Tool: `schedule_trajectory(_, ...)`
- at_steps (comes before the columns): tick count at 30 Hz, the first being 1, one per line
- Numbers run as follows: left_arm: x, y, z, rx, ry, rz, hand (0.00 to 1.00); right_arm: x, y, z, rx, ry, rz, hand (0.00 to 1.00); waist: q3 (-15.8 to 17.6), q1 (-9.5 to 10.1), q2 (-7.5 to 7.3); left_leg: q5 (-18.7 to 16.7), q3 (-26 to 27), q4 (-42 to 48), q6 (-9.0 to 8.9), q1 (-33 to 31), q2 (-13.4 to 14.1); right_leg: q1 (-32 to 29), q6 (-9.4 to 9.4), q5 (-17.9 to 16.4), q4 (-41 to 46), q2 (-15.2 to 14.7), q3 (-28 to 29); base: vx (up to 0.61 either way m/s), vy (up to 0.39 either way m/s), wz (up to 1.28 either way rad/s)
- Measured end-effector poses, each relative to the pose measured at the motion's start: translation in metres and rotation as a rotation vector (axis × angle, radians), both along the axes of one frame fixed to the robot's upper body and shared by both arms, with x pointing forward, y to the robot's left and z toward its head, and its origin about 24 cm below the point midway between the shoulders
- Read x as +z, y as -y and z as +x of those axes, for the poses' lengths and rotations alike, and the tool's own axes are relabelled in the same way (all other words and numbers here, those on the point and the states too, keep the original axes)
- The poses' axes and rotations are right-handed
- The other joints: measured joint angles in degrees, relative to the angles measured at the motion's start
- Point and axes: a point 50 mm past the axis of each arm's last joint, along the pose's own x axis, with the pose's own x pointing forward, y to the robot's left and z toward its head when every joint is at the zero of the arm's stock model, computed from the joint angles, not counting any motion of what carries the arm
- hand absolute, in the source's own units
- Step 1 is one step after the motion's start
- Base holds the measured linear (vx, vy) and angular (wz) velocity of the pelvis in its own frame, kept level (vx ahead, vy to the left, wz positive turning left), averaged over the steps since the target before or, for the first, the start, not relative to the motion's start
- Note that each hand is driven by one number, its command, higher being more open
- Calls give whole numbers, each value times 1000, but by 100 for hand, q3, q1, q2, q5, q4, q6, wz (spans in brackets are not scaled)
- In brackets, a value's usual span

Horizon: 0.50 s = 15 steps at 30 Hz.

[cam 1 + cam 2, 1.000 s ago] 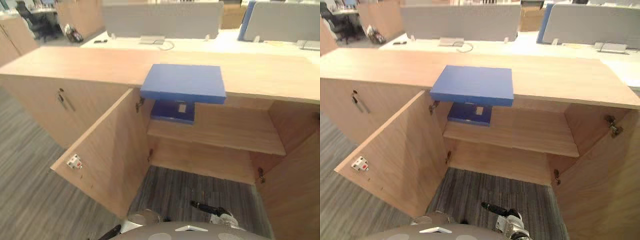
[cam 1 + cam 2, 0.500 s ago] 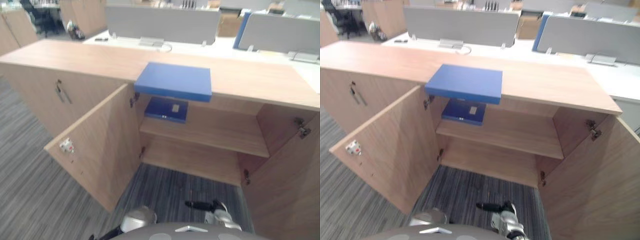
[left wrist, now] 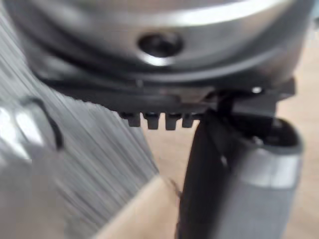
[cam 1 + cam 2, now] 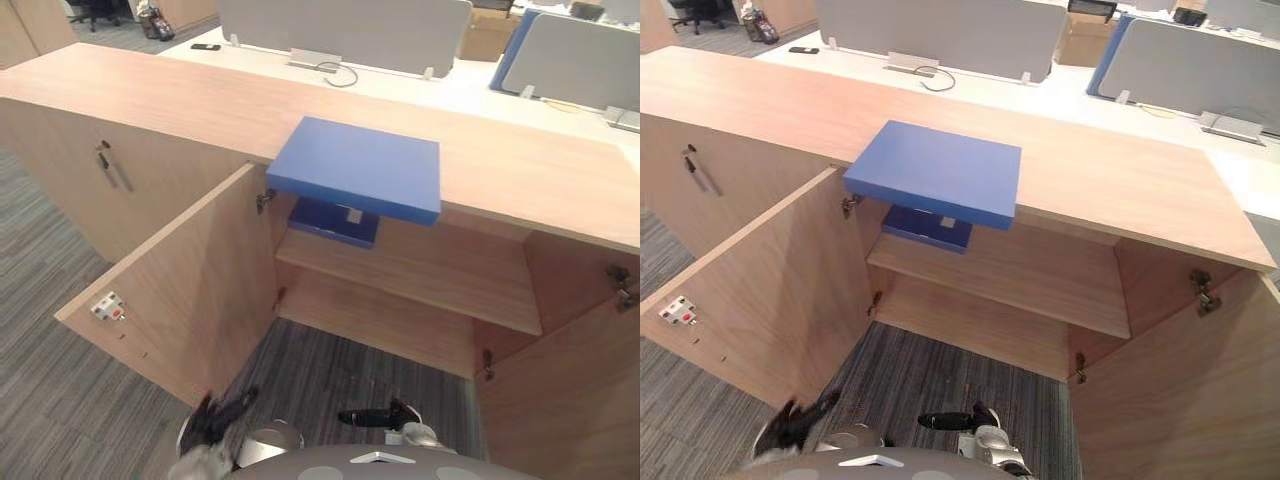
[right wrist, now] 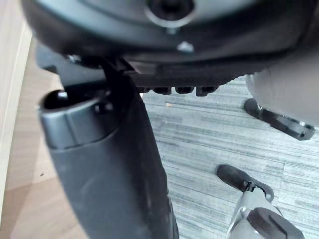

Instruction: Walk over to the cabinet, pick up the folder, carry it to the office cabinet, place the folder inside the office cabinet, then close the office cabinet door

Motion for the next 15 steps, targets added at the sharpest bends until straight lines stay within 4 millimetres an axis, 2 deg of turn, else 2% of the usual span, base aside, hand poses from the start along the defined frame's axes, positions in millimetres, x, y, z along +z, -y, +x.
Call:
schedule_trajectory(1, 17, 12, 15, -50, 108, -15, 100, -1, -1, -3, 8, -10, 0, 100, -38, -4, 18, -64, -22, -67, 1, 6, 1, -23, -21, 51, -5, -8, 2, -43, 49, 3)
schedule_trajectory(3, 40, 24, 33, -95, 234, -29, 100, -1, -1, -4, 13, -17, 0, 100, -76, -19, -12, -68, -58, -101, 9, 16, 12, -29, -61, 106, -1, -1, -1, -30, 37, 4)
schedule_trajectory(4, 63, 31, 45, -131, 348, -32, 100, -2, -1, -6, 11, -23, -2, 100, -116, -22, -73, -62, -75, -128, 11, 18, 16, -39, -60, 114, 5, 0, -5, -21, 14, 5)
schedule_trajectory(5, 76, 36, 50, -143, 407, -33, 100, -2, -1, -6, 11, -24, -5, 100, -127, -20, -90, -62, -93, -136, 11, 17, 21, -40, -61, 114, 6, 8, -9, -4, -6, 5)
schedule_trajectory(6, 80, 36, 51, -146, 425, -31, 100, -2, -1, -6, 10, -25, -6, 100, -130, -22, -95, -62, -99, -138, 11, 17, 23, -39, -62, 115, 6, 12, -11, 13, -24, 10)
schedule_trajectory(8, 113, 39, 57, -174, 550, 62, 100, -2, 0, -8, 6, -27, -10, 100, -145, -10, -84, -73, -192, -152, -8, -5, 98, -37, -141, 163, -10, 106, -33, 25, -42, 19)
schedule_trajectory(11, 134, 37, 61, -141, 611, 224, 100, -3, 1, -13, -5, -37, -17, 100, -190, 36, -93, -70, -330, -163, -102, -18, 207, 0, -209, 204, -33, 241, -91, 49, -71, 24)
schedule_trajectory(15, 149, 35, 57, -63, 607, 431, 100, -3, 4, -16, -32, -36, -38, 100, -272, 35, -115, -58, -388, -151, -109, -58, 241, 116, -212, 202, -309, 351, -139, 50, -58, 10)
